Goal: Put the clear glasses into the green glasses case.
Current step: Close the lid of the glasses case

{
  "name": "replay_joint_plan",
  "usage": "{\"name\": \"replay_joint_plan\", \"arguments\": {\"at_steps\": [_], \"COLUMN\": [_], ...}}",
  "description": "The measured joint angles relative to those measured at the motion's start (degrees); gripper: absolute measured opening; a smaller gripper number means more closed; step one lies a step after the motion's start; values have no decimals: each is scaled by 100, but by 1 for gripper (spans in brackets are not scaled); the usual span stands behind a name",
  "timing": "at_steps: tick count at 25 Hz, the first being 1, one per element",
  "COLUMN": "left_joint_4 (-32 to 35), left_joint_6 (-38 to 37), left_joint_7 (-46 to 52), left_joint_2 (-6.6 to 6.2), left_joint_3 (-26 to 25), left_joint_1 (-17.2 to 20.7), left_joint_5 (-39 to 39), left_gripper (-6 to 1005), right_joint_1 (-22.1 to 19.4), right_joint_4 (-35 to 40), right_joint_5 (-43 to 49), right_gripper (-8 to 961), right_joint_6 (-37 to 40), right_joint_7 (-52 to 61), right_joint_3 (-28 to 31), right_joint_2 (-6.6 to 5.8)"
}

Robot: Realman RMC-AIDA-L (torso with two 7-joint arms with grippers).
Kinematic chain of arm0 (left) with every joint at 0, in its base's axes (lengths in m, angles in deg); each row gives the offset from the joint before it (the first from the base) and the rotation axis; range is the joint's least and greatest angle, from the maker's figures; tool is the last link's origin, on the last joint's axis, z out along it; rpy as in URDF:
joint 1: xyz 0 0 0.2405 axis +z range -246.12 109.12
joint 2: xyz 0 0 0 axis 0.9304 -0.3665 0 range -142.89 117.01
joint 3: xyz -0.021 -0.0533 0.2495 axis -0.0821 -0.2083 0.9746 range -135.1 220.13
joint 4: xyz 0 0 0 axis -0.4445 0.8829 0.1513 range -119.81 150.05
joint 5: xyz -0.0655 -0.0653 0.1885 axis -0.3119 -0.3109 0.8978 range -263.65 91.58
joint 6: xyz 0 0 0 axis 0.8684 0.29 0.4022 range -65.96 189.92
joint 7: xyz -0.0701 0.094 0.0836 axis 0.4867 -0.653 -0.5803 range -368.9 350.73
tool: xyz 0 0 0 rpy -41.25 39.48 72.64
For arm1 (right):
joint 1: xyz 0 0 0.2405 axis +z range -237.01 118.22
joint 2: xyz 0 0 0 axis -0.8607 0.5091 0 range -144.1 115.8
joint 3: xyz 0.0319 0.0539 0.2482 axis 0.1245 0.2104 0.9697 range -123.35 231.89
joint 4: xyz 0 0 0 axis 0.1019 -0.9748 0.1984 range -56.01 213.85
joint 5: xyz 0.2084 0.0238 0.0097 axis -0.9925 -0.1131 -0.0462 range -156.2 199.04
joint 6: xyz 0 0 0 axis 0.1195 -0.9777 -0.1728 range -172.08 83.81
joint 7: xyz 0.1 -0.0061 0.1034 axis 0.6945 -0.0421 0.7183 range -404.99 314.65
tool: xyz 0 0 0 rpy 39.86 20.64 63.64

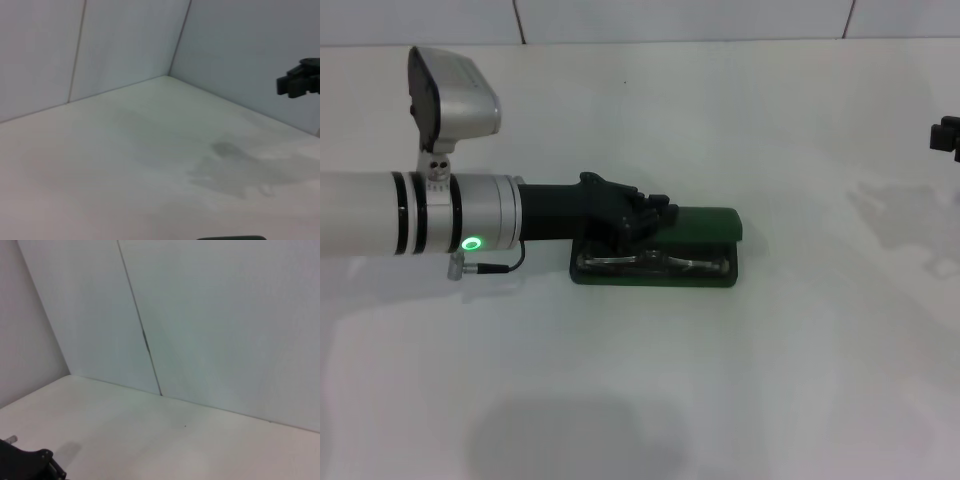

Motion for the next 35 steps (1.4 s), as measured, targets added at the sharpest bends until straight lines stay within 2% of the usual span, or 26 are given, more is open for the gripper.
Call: {"name": "replay_joint_plan", "arguments": {"at_steps": [9, 35], "left_joint_4": [21, 6], "left_joint_6": [-459, -469], "left_joint_7": [-228, -308], "left_joint_2": [-1, -17], "left_joint_3": [-1, 17], "left_joint_1": [216, 657], "left_joint_5": [-354, -296], "left_gripper": [156, 157], "right_joint_1": [29, 89], "right_joint_4": [-4, -40], "right_joint_5": [5, 1], "right_gripper": [156, 158], "right_joint_6": [-9, 36], "right_joint_7": [0, 1], "right_joint_3": [-17, -46], "right_joint_2": [0, 19]}}
